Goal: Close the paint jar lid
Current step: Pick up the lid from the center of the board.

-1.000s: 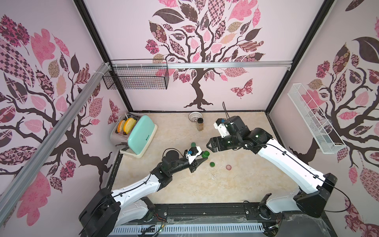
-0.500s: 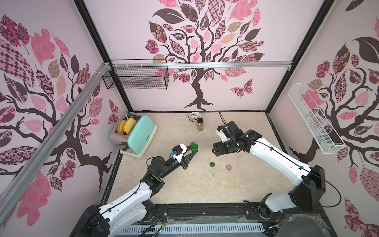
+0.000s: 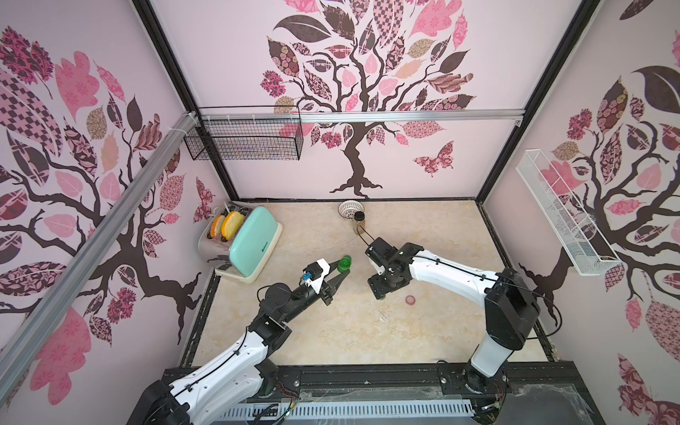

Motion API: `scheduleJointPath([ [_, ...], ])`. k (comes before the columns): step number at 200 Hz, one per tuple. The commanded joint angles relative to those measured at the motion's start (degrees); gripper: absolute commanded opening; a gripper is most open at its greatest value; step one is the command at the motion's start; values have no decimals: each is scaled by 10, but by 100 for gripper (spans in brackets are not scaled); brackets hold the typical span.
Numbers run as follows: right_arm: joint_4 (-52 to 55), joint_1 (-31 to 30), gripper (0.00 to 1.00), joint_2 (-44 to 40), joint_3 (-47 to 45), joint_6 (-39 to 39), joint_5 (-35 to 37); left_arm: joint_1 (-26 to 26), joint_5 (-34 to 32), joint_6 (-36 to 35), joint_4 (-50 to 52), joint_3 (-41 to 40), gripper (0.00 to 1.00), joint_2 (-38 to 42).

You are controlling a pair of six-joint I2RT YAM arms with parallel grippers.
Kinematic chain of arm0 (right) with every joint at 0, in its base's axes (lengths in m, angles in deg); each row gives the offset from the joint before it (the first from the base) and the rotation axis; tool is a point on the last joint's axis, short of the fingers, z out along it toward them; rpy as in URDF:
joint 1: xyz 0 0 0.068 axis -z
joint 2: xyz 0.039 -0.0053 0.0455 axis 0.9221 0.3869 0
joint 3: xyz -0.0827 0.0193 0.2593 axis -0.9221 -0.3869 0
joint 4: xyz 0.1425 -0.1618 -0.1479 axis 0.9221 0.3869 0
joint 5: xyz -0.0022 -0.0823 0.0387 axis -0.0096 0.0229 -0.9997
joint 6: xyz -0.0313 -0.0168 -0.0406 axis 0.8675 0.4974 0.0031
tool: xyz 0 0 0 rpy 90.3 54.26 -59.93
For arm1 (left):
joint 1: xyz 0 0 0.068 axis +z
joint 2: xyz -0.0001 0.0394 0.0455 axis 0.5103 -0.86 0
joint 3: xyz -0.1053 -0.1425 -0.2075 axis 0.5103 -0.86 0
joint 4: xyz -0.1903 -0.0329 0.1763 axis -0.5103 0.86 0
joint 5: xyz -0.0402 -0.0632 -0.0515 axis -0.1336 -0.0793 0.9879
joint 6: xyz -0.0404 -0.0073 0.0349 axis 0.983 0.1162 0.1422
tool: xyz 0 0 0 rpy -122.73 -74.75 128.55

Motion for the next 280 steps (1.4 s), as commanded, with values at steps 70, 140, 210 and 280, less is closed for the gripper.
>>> scheduleJointPath([
  [70,-45,0,69,75,-9,-19,21,2,11,-20,31,10,18,16],
  [140,-58,0,52,111,-7,-19,35,3,14,-23,33,9,18,12],
  [210,-62,-1,43,122,-6,-23,29,3,13,-24,34,9,18,10],
  [280,-58,-1,25,113,-4,-25,28,3,20,-26,35,9,18,11],
])
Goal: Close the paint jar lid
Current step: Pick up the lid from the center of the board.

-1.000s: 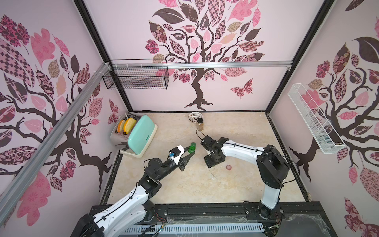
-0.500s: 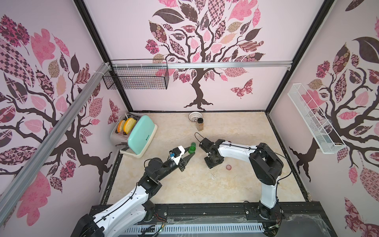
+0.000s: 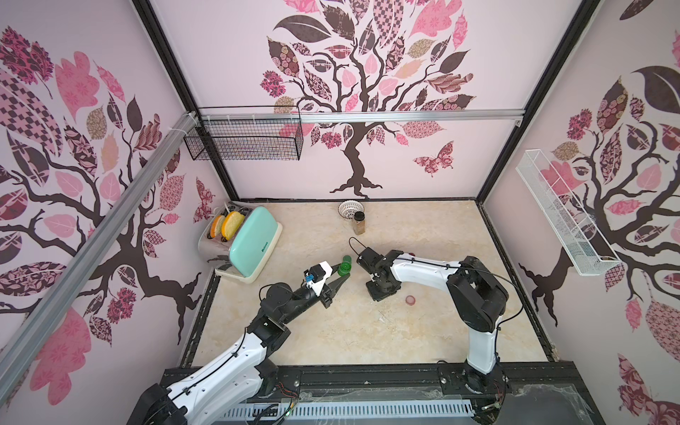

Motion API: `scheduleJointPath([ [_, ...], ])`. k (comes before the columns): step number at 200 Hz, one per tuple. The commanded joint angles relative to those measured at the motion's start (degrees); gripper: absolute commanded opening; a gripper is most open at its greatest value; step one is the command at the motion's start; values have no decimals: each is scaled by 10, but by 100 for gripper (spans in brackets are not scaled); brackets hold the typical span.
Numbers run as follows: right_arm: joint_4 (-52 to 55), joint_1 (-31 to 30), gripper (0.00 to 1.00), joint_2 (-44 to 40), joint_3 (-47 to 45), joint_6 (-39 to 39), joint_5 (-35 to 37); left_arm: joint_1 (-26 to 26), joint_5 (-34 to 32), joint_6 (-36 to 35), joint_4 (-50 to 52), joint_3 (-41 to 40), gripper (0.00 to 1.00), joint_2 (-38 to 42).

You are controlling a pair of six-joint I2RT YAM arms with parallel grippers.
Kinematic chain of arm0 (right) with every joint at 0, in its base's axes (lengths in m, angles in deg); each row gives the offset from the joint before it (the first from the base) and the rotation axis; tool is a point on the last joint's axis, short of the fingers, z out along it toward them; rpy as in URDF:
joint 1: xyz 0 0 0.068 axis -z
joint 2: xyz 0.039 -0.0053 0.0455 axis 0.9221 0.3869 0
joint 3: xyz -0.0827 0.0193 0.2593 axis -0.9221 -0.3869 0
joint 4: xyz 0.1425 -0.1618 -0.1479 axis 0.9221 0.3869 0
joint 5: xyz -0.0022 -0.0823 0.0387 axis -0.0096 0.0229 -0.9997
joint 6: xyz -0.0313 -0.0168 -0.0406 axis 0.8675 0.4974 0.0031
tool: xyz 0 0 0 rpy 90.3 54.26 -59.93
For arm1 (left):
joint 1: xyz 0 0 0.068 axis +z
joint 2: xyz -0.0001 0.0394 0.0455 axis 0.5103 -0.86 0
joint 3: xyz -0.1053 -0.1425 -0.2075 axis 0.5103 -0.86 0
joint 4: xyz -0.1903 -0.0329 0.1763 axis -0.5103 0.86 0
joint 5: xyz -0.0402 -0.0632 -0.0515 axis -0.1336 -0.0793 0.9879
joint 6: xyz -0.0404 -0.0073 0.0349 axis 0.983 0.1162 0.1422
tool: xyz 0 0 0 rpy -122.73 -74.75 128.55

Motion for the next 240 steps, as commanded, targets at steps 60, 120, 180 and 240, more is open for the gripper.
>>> scheduleJointPath([
  [60,63,16,22,-137,51,47,-38,3,73,-14,1,20,15,-15],
  [120,145,24,21,-259,135,111,-162,3,147,-33,38,48,15,-43],
  [180,139,21,23,-322,157,105,-282,2,206,-46,78,80,15,-78],
  [240,140,-7,24,-299,172,96,-289,-4,217,-59,102,95,15,-88],
])
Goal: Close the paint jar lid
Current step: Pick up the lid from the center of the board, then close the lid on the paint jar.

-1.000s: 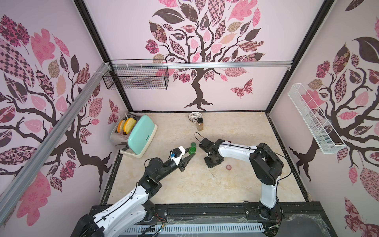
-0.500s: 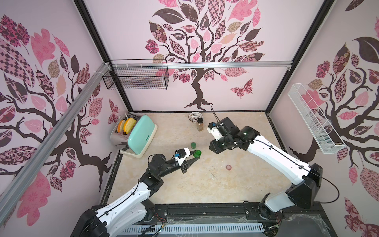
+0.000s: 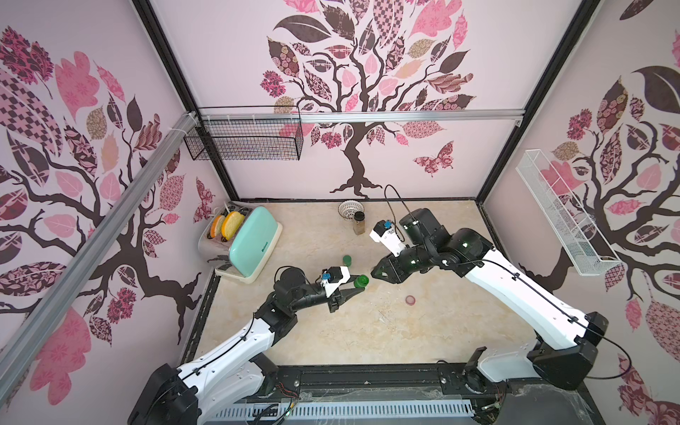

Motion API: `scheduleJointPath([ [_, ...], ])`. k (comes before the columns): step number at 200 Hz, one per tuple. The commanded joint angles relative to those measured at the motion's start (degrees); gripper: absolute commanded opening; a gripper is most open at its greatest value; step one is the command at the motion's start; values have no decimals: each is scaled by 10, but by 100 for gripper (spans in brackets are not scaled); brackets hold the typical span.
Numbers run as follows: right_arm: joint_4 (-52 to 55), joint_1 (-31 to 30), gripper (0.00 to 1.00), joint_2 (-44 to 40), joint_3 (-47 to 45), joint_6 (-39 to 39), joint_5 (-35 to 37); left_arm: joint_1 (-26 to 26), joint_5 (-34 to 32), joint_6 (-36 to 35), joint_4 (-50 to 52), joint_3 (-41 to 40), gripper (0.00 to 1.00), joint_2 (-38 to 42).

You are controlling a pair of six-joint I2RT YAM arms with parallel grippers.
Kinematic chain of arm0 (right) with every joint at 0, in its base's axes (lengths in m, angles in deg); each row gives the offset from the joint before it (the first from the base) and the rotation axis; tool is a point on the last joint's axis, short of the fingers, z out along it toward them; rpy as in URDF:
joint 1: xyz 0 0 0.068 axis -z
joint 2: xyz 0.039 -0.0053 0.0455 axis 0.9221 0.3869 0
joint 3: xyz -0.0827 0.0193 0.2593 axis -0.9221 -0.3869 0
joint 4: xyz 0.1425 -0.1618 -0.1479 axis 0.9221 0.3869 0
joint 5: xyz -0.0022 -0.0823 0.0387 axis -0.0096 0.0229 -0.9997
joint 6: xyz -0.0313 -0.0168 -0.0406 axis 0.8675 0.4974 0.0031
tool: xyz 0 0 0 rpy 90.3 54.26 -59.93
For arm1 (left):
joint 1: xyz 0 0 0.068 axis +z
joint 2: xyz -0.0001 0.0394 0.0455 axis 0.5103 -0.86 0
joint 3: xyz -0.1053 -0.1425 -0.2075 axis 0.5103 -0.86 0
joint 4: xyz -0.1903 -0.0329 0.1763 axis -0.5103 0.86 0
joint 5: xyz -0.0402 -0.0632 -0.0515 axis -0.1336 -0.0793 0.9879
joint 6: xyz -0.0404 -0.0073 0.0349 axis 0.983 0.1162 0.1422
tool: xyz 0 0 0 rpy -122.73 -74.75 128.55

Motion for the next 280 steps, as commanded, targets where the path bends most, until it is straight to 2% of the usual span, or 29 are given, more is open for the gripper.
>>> scheduleJointPath([
  [1,1,-10,24,13,24,-7,-16,-3,15,-11,13,16,15,-2],
  [130,-5,-37,25,36,30,-23,-24,-5,15,-18,18,16,14,-7],
  [280,15,-62,27,65,49,-17,18,-6,16,-20,21,17,14,-9],
])
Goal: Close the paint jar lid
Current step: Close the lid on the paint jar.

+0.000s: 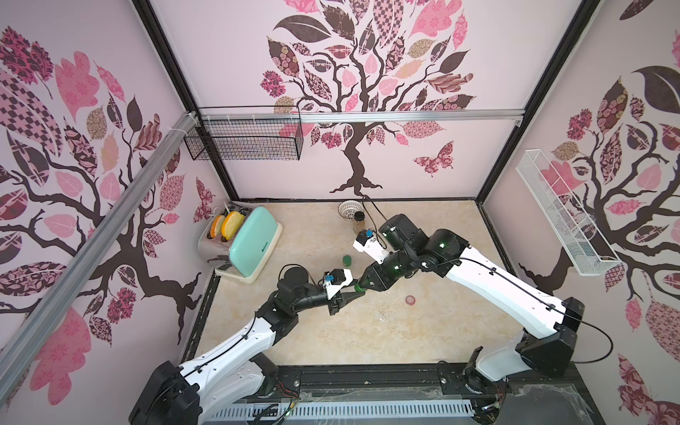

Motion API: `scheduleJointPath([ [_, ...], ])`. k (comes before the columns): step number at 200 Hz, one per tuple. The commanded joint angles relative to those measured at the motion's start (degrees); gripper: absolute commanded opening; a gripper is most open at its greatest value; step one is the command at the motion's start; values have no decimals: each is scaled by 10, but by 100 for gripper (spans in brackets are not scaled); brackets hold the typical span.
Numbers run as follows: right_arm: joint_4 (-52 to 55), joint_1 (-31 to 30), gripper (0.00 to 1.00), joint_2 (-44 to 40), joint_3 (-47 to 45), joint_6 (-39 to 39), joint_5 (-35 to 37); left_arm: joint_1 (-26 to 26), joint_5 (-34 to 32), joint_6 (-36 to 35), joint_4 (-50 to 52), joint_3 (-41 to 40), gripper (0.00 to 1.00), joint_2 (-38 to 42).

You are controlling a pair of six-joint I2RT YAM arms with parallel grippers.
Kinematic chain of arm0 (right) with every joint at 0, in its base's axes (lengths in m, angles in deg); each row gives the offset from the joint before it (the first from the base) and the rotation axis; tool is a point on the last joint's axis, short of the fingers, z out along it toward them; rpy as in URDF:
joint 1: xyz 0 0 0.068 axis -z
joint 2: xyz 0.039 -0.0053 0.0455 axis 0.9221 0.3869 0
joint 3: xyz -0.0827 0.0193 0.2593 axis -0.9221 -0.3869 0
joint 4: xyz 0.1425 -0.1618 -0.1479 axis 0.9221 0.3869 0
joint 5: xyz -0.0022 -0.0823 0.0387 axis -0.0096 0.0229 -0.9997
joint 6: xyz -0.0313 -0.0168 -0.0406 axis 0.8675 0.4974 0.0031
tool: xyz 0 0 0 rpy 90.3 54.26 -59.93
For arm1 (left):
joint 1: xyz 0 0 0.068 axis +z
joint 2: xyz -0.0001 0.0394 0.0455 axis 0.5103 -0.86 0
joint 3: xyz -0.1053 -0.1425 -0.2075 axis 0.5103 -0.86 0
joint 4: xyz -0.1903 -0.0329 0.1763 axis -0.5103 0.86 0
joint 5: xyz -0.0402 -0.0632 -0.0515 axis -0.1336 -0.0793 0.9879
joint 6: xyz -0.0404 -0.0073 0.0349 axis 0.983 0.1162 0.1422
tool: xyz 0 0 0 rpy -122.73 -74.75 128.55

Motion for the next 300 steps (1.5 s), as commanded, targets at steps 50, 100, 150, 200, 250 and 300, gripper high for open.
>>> scheduleJointPath([
  [50,52,-16,28,17,47,26,61,-2,9,-9,-12,17,14,1],
  [100,77,-16,29,28,64,38,75,-3,8,-10,-12,17,14,2],
  [150,58,-17,31,31,54,23,41,-3,8,-10,-12,17,14,0],
  [200,53,-24,31,36,52,20,32,-3,9,-11,-12,18,14,0],
  [250,54,-32,32,49,57,17,36,-3,10,-13,-10,18,14,1],
  [300,52,-33,35,57,59,-4,47,-4,9,-16,-8,18,14,5],
])
